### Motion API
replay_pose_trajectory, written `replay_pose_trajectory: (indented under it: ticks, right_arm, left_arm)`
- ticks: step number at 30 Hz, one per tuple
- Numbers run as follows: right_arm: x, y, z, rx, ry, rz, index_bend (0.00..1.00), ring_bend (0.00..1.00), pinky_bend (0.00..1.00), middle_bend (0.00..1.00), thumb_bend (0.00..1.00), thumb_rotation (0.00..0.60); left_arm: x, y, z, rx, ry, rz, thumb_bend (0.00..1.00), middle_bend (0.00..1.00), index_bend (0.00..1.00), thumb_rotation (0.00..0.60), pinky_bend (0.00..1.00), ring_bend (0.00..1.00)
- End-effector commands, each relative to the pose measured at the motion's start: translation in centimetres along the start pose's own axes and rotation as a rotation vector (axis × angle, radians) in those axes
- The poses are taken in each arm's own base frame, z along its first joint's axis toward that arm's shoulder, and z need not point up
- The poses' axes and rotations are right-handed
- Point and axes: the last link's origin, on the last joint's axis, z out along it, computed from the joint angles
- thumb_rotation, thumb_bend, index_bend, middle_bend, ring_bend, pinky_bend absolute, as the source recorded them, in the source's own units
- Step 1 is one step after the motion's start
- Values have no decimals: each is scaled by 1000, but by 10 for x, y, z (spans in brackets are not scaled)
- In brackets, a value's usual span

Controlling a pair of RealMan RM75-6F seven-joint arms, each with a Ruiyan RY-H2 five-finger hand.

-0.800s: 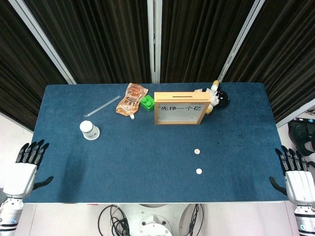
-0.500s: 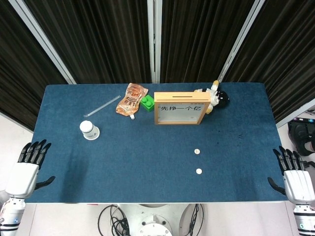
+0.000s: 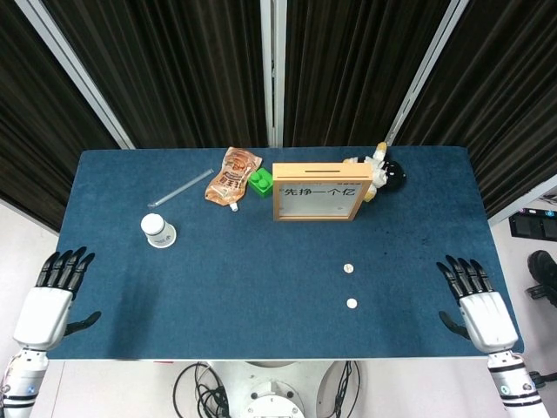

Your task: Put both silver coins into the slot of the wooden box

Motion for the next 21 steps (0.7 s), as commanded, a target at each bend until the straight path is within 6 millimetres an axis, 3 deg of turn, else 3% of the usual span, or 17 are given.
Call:
replay_pose_trajectory:
  ticks: [1,6,10,14,21]
  right_arm:
    - [-7,-21,16,85,-39,-10,0,0,0,0,176,600]
    - [-21,-44,41,178,-86,-36,26,0,0,0,198,600]
    - [-32,-60,55,243,-108,-53,173,0,0,0,208,600]
    - [-43,-71,62,284,-125,-48,286,0,0,0,221,600]
    - [-63,-75,63,290,-167,-33,306,0,0,0,230,600]
  left_arm:
    - [-1,0,-1,3,-2,1,0,7,28,600,0,0]
    - [-3,-2,-4,14,-14,2,0,6,28,600,0,0]
    - [-6,-4,-4,19,-19,-4,0,6,28,600,0,0]
    - [-8,-6,-3,20,-25,-5,0,6,28,600,0,0]
    - [-11,-10,-2,29,-39,-10,0,6,28,600,0,0]
